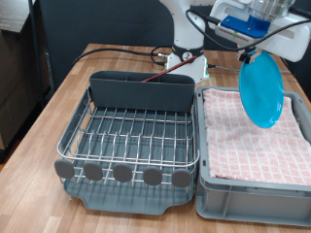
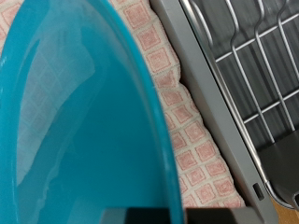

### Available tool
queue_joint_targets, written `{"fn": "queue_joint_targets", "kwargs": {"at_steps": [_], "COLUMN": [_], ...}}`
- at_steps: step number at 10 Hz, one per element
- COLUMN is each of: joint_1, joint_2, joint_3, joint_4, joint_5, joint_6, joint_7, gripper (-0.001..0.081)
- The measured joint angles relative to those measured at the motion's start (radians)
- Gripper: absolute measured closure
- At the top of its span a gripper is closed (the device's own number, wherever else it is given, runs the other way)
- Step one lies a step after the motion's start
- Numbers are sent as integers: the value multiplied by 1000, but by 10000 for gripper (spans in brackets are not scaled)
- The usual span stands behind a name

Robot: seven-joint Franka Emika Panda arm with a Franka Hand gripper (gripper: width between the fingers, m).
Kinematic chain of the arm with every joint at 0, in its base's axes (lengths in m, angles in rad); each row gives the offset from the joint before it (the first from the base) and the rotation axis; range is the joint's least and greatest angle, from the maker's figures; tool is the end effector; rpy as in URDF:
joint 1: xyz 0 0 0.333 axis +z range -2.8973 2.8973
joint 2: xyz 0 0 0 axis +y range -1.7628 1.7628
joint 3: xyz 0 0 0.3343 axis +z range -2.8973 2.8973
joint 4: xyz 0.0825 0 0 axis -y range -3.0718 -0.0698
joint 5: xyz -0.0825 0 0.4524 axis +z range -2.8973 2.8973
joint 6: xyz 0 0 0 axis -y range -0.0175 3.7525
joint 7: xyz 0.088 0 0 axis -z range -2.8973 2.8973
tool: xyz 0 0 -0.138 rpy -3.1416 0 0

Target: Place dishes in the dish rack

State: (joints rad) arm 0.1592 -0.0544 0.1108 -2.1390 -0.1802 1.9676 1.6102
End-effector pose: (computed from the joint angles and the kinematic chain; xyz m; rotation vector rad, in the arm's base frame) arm 0.5545 0.1363 0.3747 2.3797 -1.7371 0.0982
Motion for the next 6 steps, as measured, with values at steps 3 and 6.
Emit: {"fn": "queue_joint_targets", "kwargs": {"at_steps": [3, 6], "joint_1": [-1, -23], "joint_2": [-1, -26], "joint_3": [-6, -33], "joint_4": [13, 45], "joint_5": [-49, -219], "joint_6": [-32, -100], "joint_7": [-8, -126], "gripper": [780, 780]}}
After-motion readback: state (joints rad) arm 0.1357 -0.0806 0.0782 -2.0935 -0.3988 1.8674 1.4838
